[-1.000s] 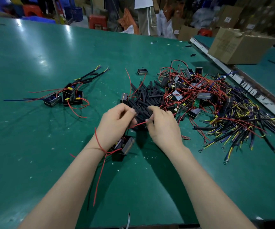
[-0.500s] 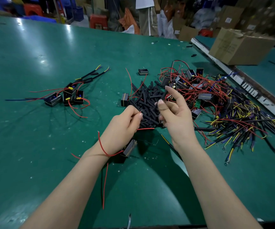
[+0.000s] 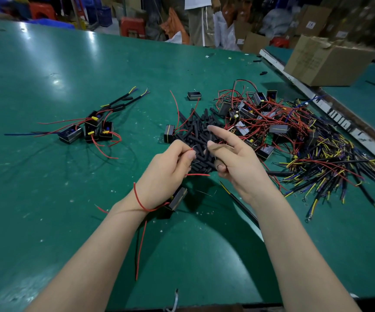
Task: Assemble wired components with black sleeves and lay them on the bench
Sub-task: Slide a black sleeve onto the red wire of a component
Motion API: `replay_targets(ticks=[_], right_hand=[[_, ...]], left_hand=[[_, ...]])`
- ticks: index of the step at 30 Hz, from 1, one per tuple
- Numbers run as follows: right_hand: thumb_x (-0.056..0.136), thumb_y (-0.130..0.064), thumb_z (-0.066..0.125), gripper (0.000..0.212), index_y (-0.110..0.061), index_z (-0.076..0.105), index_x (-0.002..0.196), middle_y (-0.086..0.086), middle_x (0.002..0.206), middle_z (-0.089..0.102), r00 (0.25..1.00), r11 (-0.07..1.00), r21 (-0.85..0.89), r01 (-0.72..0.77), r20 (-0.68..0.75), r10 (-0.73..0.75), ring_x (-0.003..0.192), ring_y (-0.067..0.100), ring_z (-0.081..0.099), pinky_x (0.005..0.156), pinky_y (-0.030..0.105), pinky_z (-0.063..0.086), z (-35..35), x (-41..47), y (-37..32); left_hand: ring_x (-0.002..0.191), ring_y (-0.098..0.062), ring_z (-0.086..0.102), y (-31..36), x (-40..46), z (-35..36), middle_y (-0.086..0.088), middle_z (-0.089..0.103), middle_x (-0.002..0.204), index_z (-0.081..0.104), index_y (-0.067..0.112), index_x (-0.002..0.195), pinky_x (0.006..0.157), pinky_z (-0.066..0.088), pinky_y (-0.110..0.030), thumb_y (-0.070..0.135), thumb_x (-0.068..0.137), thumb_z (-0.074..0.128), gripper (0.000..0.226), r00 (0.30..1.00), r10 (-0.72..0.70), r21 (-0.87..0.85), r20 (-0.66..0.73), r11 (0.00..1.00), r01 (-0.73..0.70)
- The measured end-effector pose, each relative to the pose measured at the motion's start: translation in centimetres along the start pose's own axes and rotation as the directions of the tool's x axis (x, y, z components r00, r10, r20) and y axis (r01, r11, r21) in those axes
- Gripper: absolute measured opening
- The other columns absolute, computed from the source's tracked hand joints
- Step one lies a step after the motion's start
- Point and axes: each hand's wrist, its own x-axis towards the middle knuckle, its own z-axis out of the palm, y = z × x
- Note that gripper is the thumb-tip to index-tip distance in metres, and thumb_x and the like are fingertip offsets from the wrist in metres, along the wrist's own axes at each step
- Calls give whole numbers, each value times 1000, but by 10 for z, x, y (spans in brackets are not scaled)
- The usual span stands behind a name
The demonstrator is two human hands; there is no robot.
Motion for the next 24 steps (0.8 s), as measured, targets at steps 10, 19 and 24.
replay_targets(ticks=[10, 19, 24], right_hand=[[91, -9, 47, 28, -28, 67, 85, -17, 70, 63, 984, 763, -625, 163, 48, -171, 61, 4, 52, 57, 20, 44, -13, 3, 7], [93, -13, 50, 27, -32, 67, 102, -11, 94, 61, 960, 490, -836, 249, 280, -10, 92, 5, 56, 85, 22, 42, -20, 6, 17], [96, -16, 51, 23, -30, 66, 106, -13, 94, 55, 969, 535, -808, 247, 214, -125, 87, -3, 52, 74, 8, 34, -22, 7, 14]], left_hand=[[49, -6, 56, -5, 11, -4, 3, 63, 58, 51, 11, 81, 58, 50, -20, 16, 99, 46, 20, 923, -369, -380, -110, 874, 304], [62, -6, 66, -10, 15, -18, 1, 72, 69, 67, 14, 72, 65, 56, -16, 17, 94, 57, 24, 845, -525, -734, 101, 534, 419], [60, -2, 64, -10, 14, -20, 5, 70, 70, 68, 16, 72, 54, 50, -14, 18, 89, 61, 19, 834, -531, -774, 148, 463, 432]])
